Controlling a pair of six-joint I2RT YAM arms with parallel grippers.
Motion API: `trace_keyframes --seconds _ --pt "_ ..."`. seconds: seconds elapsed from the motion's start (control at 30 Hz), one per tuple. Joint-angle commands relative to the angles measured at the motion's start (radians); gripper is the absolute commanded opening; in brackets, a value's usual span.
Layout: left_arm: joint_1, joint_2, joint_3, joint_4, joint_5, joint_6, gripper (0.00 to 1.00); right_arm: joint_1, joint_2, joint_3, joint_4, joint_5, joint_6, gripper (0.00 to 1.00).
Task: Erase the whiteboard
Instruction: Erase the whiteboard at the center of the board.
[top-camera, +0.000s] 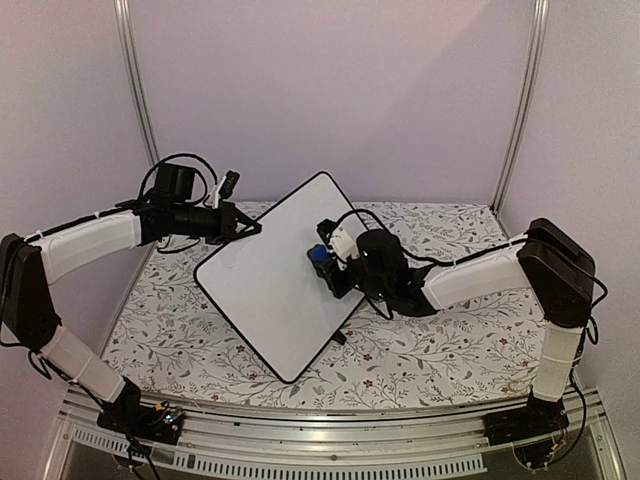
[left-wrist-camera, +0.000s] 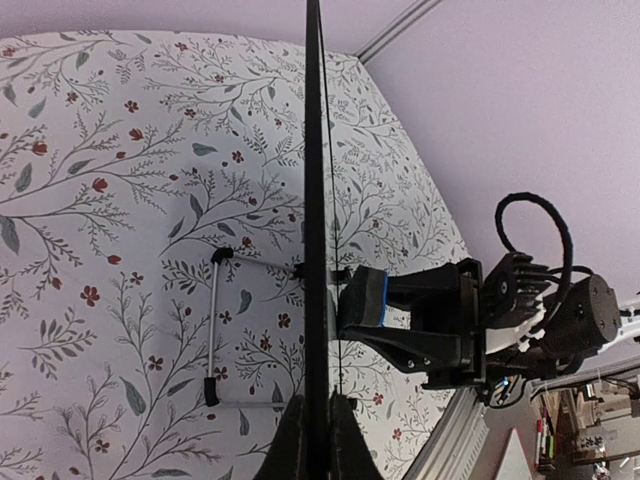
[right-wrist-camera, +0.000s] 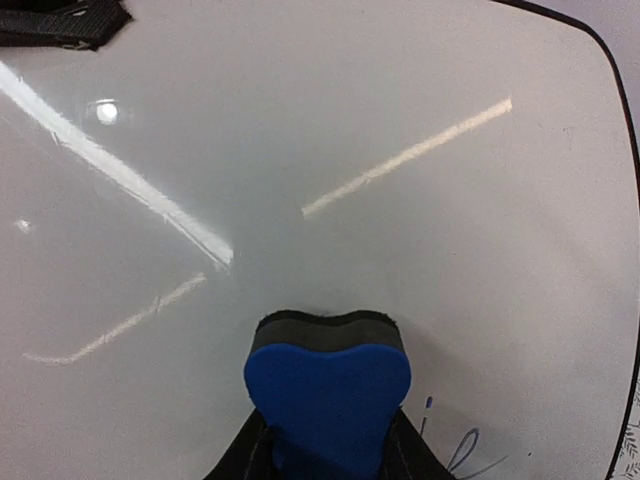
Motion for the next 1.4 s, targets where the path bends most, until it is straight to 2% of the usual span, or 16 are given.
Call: trace_keyframes --seconds 0.0,0.33,0.87,1.03,1.37 --pt "-0.005 0.01 -0.012 0.024 0.001 0.057 0.0 -0.009 -0.001 -0.09 -0.04 -0.006 0.036 0.31" --pt "-0.005 0.007 -0.012 0.024 0.001 0.056 0.0 -0.009 -0.014 -0.11 -0.028 -0.007 0.05 0.31" --pt "-0.005 0.005 -0.012 0.023 -0.002 0.059 0.0 -0.039 0.041 0.17 -0.075 -0.009 -0.056 0.32" --pt "-0.006 0.003 -0.011 0.022 -0.002 0.06 0.0 -0.041 0.045 0.13 -0.076 -0.017 -0.043 0.31" --pt "-0.005 0.007 -0.011 0.024 0.001 0.059 0.0 -0.041 -0.014 -0.078 -0.031 -0.028 0.034 0.31"
